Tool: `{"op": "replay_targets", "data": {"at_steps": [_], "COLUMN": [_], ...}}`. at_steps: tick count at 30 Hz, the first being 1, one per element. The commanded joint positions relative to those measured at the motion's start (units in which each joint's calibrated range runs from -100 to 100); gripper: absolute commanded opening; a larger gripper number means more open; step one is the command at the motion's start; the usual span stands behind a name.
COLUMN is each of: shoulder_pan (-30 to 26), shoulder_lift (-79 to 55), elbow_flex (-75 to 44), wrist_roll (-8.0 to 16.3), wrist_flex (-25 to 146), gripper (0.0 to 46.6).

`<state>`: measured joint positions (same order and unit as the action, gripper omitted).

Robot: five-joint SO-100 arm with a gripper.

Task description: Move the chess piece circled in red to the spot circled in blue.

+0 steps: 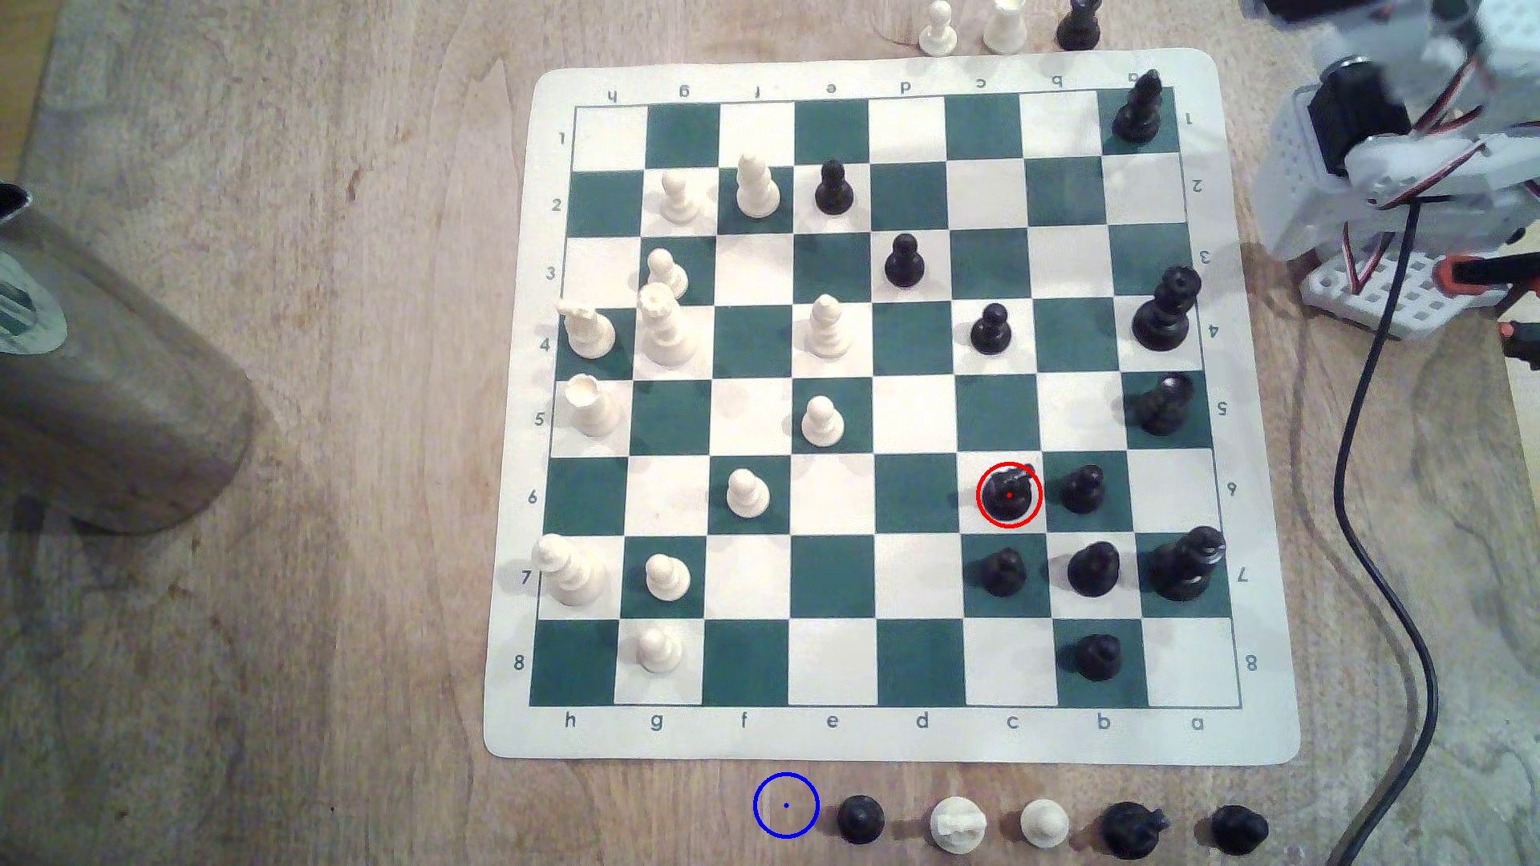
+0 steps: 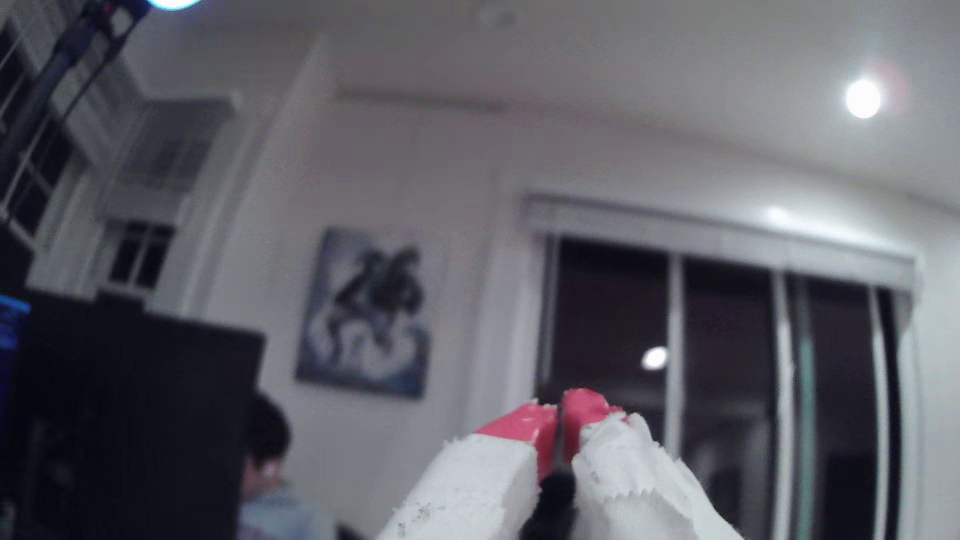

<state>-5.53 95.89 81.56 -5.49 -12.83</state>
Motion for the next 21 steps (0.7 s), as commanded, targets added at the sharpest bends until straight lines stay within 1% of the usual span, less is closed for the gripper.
{"op": "replay_targets", "data": {"at_steps": [1, 2, 5, 7, 8, 11, 12, 13, 15, 16, 18, 21], "shoulder_pan": [-0.5, -1.4, -2.3, -3.0, -3.7, -6.9, -9.1, -10.4, -12.5, -14.5, -15.9, -18.4], "shoulder_lift": [-0.3, -0.3, -0.3, -0.3, -0.3, -0.4, -1.4, -2.9, -6.4, -11.1, -15.6, -22.8], "elbow_flex": [-13.2, -16.3, -21.2, -22.5, -22.5, -23.0, -23.1, -23.5, -25.1, -27.0, -28.6, -28.3], "wrist_roll": [8.5, 8.5, 8.6, 8.6, 8.6, 8.4, 8.0, 7.5, 7.5, 7.8, 8.2, 8.4], "wrist_flex": [24.9, 33.4, 45.6, 52.2, 53.0, 58.2, 61.8, 63.9, 67.3, 70.2, 72.0, 72.5], "gripper": [0.2, 0.2, 0.2, 0.2, 0.2, 0.2, 0.2, 0.2, 0.2, 0.2, 0.2, 2.6]}}
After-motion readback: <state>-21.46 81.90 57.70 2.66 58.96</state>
